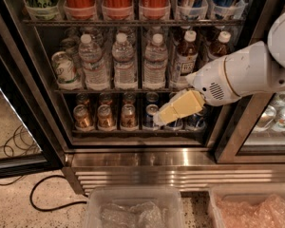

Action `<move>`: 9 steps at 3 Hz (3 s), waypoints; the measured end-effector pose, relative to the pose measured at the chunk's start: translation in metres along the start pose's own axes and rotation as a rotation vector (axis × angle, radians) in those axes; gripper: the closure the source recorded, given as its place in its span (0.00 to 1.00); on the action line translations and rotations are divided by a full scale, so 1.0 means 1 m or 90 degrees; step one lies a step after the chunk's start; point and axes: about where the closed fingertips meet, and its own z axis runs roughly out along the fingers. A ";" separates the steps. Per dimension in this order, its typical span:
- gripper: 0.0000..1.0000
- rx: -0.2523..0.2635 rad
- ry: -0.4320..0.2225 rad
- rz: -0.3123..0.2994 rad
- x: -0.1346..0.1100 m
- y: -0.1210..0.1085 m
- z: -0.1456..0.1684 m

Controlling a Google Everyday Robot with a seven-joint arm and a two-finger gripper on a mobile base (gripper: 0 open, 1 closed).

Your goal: Pick blue plastic bottle from middle shelf of fridge

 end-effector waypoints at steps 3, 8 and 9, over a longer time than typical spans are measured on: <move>0.00 0.064 -0.026 0.012 0.000 -0.009 0.022; 0.00 0.121 -0.012 0.091 0.044 -0.026 0.027; 0.00 0.134 -0.020 0.102 0.044 -0.021 0.026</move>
Offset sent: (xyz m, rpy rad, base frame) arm 0.0382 0.0131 -0.0171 -0.0034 -0.0937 -0.1014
